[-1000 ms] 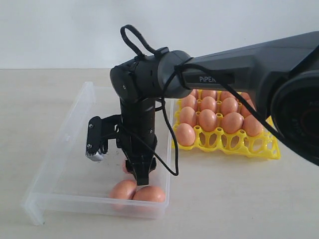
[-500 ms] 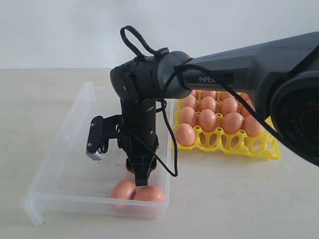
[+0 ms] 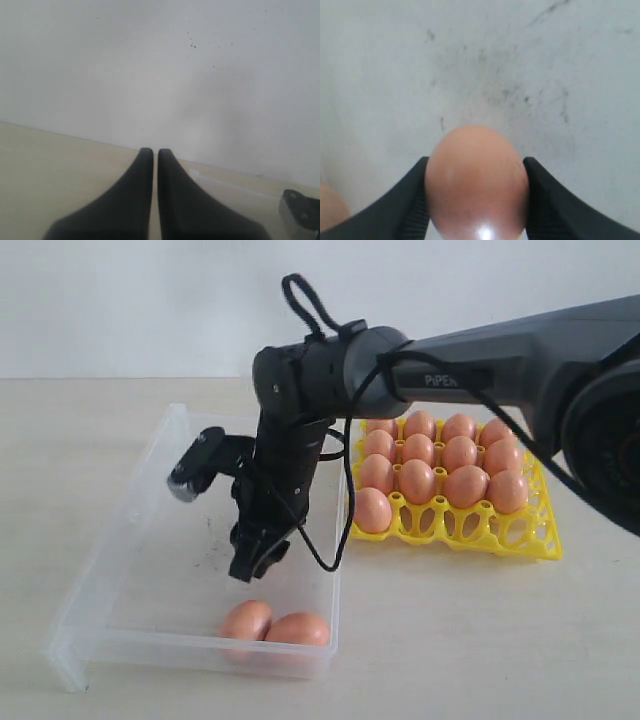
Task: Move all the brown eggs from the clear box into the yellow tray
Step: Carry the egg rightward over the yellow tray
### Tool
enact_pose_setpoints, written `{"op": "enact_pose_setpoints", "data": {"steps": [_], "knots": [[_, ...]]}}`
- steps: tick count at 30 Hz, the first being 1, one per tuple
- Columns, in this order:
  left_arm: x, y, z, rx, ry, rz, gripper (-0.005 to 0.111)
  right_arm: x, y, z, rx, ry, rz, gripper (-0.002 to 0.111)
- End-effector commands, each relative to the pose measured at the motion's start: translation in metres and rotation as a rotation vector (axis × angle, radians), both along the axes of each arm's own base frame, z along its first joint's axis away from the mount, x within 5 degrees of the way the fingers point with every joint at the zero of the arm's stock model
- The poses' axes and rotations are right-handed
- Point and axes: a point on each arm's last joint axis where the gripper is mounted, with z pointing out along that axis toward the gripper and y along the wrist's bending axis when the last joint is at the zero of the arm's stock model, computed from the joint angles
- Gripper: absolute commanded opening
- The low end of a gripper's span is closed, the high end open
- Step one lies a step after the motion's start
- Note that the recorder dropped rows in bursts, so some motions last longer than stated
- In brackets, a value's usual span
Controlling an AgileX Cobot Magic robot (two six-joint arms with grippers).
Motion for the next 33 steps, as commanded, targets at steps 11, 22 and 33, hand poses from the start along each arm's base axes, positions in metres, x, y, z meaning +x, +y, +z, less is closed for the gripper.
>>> {"op": "enact_pose_setpoints", "data": {"steps": [11,22,33], "knots": [[0.0,0.0,0.001,0.003,-0.005,-0.004,0.004,-0.011,-0.043,0.078,0.446,-0.25,-0.25,0.0],[0.0,0.0,0.001,0.003,-0.005,-0.004,0.004,-0.062,-0.144,0.099,0.644,-0.774,-0.646,0.0],[0.0,0.0,0.001,0.003,-0.005,-0.004,0.004,-0.08,-0.234,0.075,0.995,-0.737,-0.586,0.0]]}}
